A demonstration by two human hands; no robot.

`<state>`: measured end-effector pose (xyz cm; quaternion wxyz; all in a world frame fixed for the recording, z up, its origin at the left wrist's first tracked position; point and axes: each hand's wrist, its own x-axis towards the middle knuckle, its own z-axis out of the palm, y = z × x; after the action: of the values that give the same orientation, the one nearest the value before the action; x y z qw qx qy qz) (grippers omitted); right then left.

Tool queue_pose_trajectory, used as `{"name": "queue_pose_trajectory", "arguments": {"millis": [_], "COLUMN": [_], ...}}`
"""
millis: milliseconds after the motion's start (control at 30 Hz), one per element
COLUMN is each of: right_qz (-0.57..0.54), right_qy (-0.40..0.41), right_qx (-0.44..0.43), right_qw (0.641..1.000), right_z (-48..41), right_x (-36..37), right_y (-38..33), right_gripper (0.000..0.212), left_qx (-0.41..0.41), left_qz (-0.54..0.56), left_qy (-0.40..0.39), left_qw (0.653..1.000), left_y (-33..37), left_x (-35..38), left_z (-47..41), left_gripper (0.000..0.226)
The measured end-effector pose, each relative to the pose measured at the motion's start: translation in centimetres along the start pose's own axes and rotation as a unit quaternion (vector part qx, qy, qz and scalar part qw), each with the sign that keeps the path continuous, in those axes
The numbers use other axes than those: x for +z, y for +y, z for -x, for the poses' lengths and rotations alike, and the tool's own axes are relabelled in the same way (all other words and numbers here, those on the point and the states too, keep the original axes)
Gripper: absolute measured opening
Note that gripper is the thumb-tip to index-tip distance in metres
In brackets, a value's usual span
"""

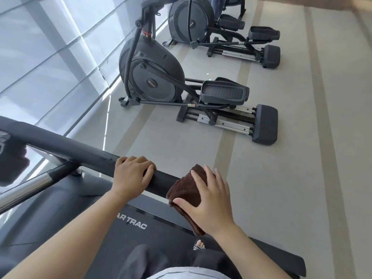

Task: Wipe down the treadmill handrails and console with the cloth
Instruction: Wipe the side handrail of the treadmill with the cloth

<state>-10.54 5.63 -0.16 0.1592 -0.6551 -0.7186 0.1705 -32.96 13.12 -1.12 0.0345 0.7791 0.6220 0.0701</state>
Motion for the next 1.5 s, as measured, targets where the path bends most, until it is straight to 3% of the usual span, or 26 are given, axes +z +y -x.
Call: {"name": "queue_pose_trajectory", "arguments": {"millis": [100, 233, 333, 433, 567, 733, 833, 1000, 1133, 1300, 1400, 1500], "right_qz": [0.027, 0.055, 0.059, 0.031, 0.051, 0.09, 0.08, 0.087, 0.085, 0.097, 0.128, 0.125], "right_qy": [0.027, 0.07, 0.06, 0.028, 0.032, 0.135, 0.128, 0.132, 0.162, 0.162, 0.17, 0.176], "right_qx": [0.07, 0.043, -0.013, -0.015, -0.023, 0.045, 0.033, 0.002, 0.068, 0.146, 0.22, 0.228], "right_qw": [0.997, 0.995, 0.996, 0.999, 0.998, 0.986, 0.988, 0.987, 0.981, 0.971, 0.952, 0.949], "right_z": [0.3, -0.9, -3.1, -5.3, -4.3, -5.1, -6.9, -4.8, -6.0, -7.1, -7.8, -8.7], "right_x": [0.7, 1.4, 2.9, 4.0, 4.2, 6.0, 7.4, 7.8, 7.9, 8.5, 9.2, 9.3], "right_y": [-1.4, -2.9, -6.2, -9.5, -9.2, -12.4, -15.3, -13.9, -15.1, -16.3, -17.3, -17.8], "right_gripper": [0.078, 0.06, 0.061, 0.067, 0.068, 0.054, 0.051, 0.048, 0.046, 0.071, 0.068, 0.058], "left_qx": [0.014, 0.023, 0.03, 0.044, 0.081, 0.132, 0.145, 0.179, 0.193, 0.202, 0.2, 0.198], "left_qz": [0.009, 0.055, 0.044, 0.018, 0.013, 0.002, 0.007, 0.023, 0.041, 0.045, 0.05, 0.047], "left_qy": [-0.032, -0.042, -0.05, -0.064, -0.089, -0.049, -0.05, -0.106, -0.129, -0.112, -0.108, -0.114], "left_qw": [0.999, 0.997, 0.997, 0.997, 0.993, 0.99, 0.988, 0.978, 0.972, 0.972, 0.973, 0.972], "left_y": [-0.4, -2.2, -5.1, -9.5, -15.2, -16.0, -16.3, -16.8, -18.3, -18.2, -18.4, -18.2], "left_x": [-0.2, -0.6, -1.2, -2.0, -2.8, -2.3, -2.2, -2.6, -2.7, -2.3, -2.2, -2.2], "left_z": [-0.2, -1.1, -1.8, -2.5, -3.6, -4.0, -4.0, -4.6, -5.9, -5.9, -6.0, -6.0], "left_gripper": [0.054, 0.043, 0.039, 0.036, 0.055, 0.054, 0.049, 0.044, 0.047, 0.045, 0.044, 0.045]}}
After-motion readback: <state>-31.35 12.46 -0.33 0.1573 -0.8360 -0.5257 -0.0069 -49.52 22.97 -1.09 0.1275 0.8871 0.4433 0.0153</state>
